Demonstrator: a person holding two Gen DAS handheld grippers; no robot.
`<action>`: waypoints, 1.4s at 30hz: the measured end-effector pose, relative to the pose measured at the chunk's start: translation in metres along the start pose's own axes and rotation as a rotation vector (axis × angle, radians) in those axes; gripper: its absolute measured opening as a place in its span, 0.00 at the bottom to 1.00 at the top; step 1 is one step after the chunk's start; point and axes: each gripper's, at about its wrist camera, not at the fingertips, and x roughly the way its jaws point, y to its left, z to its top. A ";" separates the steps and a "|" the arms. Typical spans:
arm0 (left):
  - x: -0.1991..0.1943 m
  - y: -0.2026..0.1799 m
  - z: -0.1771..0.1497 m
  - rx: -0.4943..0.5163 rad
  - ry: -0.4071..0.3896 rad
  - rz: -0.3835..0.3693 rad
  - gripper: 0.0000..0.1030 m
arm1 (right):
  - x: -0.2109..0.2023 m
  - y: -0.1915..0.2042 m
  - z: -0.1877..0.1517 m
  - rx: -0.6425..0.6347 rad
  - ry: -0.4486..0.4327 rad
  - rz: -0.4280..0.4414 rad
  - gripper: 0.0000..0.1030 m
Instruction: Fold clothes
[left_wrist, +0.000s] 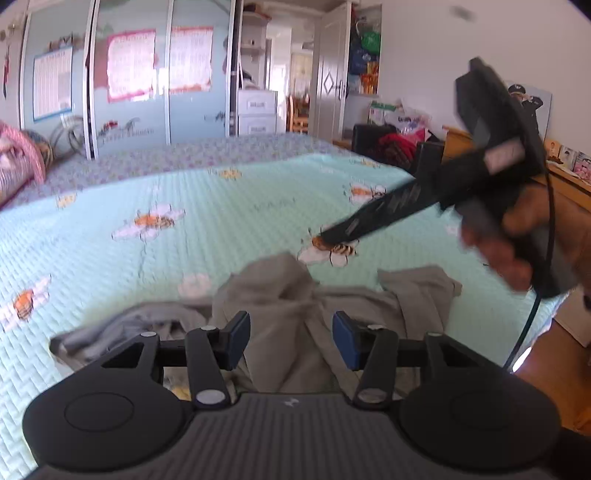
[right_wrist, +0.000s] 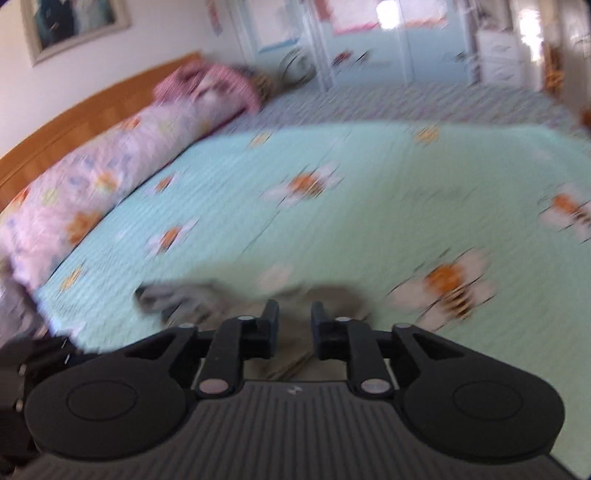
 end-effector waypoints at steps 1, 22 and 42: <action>0.000 0.000 -0.003 0.005 0.010 -0.004 0.51 | 0.012 0.010 -0.007 -0.038 0.022 0.016 0.34; 0.019 -0.057 -0.009 0.235 0.044 -0.031 0.53 | -0.084 -0.046 0.056 0.394 -0.392 -0.011 0.05; 0.126 -0.149 0.016 0.494 0.085 -0.227 0.53 | -0.115 -0.186 -0.067 0.623 -0.332 -0.189 0.40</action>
